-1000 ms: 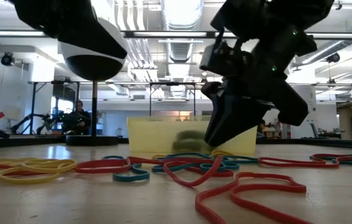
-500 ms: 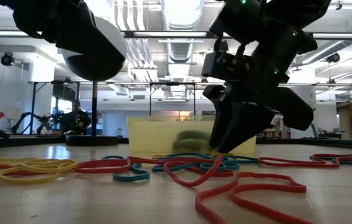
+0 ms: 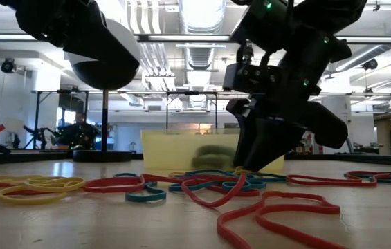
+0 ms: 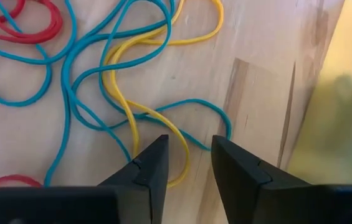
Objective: Pick and place rubber bands into bin
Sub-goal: Put the yellow rubber band into the yellow bin
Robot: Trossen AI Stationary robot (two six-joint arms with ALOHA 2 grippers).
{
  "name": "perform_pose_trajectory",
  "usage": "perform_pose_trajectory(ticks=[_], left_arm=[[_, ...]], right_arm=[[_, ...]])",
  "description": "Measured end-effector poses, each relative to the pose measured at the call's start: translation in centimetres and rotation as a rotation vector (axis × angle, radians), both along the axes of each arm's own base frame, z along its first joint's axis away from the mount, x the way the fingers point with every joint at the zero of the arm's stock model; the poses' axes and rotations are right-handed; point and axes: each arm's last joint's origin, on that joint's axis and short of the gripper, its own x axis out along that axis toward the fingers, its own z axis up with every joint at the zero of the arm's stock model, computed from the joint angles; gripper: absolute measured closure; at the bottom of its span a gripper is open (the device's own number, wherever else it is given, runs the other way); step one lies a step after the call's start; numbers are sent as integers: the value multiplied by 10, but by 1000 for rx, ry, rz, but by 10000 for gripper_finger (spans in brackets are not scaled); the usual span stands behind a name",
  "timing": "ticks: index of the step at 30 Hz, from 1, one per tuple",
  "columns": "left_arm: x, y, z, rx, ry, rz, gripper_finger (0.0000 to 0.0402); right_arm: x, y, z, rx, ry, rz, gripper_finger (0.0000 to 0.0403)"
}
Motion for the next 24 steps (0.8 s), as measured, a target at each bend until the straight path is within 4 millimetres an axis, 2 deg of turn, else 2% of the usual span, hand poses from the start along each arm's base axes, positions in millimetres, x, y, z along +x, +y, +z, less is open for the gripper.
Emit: perform_pose_trajectory(ticks=[8,16,24], left_arm=[[0,0,0,0,0,0,318],[0,0,0,0,1,1,318],[0,0,0,0,0,0,318]], right_arm=[[0,0,0,8,5,-11,318],[-1,0,0,2,29,-10,389],[-1,0,1,3,29,-11,394]])
